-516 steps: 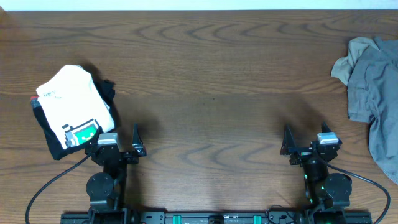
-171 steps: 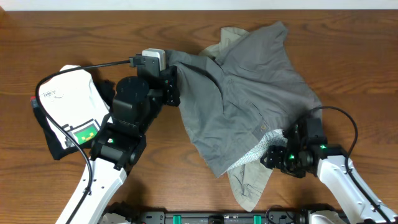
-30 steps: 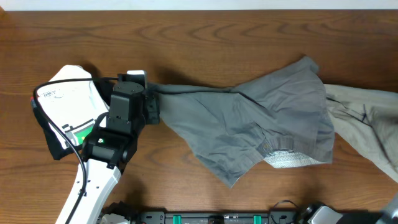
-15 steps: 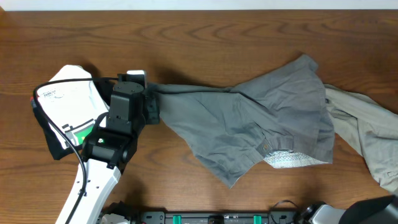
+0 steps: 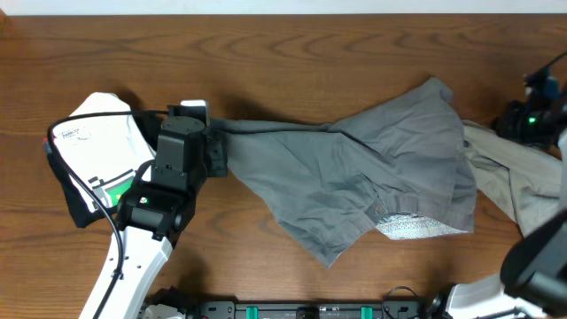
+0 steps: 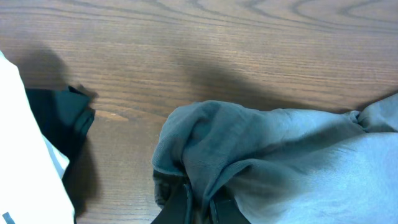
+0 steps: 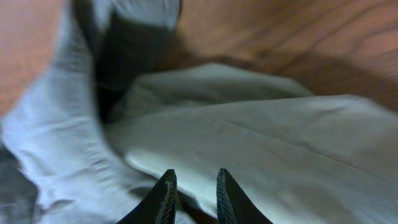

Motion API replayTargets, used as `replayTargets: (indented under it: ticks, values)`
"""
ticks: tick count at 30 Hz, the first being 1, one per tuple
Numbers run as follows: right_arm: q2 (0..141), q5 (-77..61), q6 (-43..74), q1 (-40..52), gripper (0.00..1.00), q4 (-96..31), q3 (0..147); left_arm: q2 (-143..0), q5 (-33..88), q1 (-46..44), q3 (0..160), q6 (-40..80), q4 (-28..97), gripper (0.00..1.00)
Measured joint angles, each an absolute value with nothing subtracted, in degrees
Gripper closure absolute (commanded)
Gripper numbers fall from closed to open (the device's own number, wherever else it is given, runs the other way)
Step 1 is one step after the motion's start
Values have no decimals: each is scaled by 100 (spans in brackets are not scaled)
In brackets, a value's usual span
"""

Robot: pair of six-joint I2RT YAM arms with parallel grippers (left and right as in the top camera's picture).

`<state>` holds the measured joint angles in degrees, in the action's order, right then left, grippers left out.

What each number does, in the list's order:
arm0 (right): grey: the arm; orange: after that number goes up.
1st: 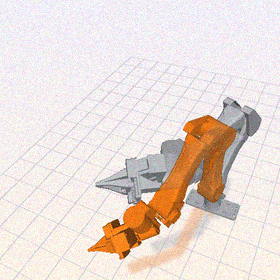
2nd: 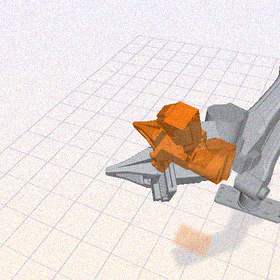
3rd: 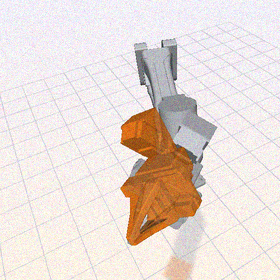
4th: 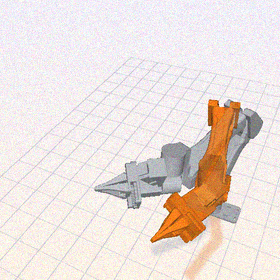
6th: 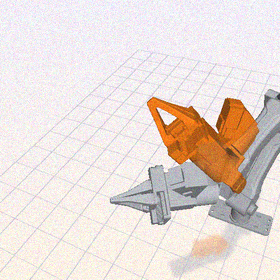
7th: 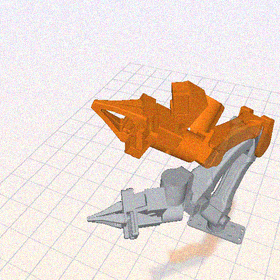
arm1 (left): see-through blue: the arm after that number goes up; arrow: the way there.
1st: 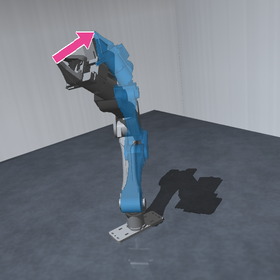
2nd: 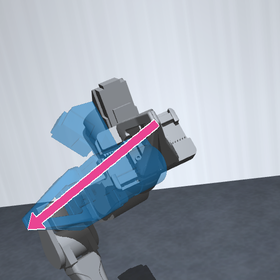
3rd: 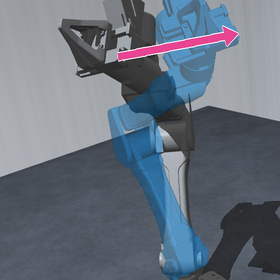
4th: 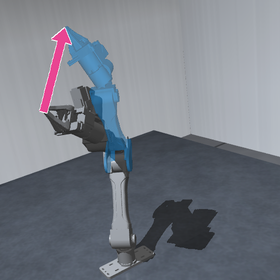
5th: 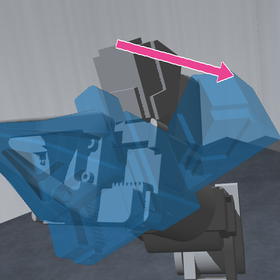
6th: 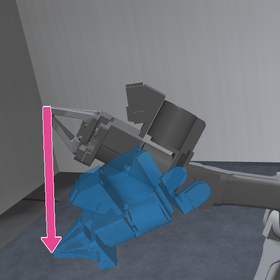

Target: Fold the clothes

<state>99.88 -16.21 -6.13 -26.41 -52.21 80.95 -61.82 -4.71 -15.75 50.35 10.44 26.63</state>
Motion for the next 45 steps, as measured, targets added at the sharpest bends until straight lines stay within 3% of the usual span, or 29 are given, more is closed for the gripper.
replayTargets:
  ticks: [7,12,15,24,26,28,31,33,45]
  values:
    - [10895,-1562,-676,-2574,79,-5570,8095,-6182,-469,-1575,5035,1046,2665,94]
    - [11391,-1577,-701,-2563,57,-5695,8095,-6182,-471,-1575,5035,1046,2663,94]
    - [11631,-1588,-685,-2561,37,-5677,8095,-6182,-471,-1575,5035,1046,2663,94]
    - [11876,-1656,-722,-2545,31,-5634,8173,-6182,-471,-1575,5035,1044,2663,94]
    - [11889,-1632,-709,-2530,35,-5623,8180,-6182,-471,-1575,5035,1044,2663,94]
    - [11889,-1546,-679,-2499,48,-5581,8180,-6182,-471,-1575,5035,1046,2663,94]
    - [11902,-1155,-506,-2410,84,-5374,8180,-6182,-471,-1575,5035,1046,2663,94]
    - [11915,-849,-329,-2357,99,-5196,8180,-6182,-471,-1575,5035,1046,2663,94]
    - [11939,-150,489,-2257,99,-4003,8219,-6182,-471,-1575,5035,1046,2663,93]
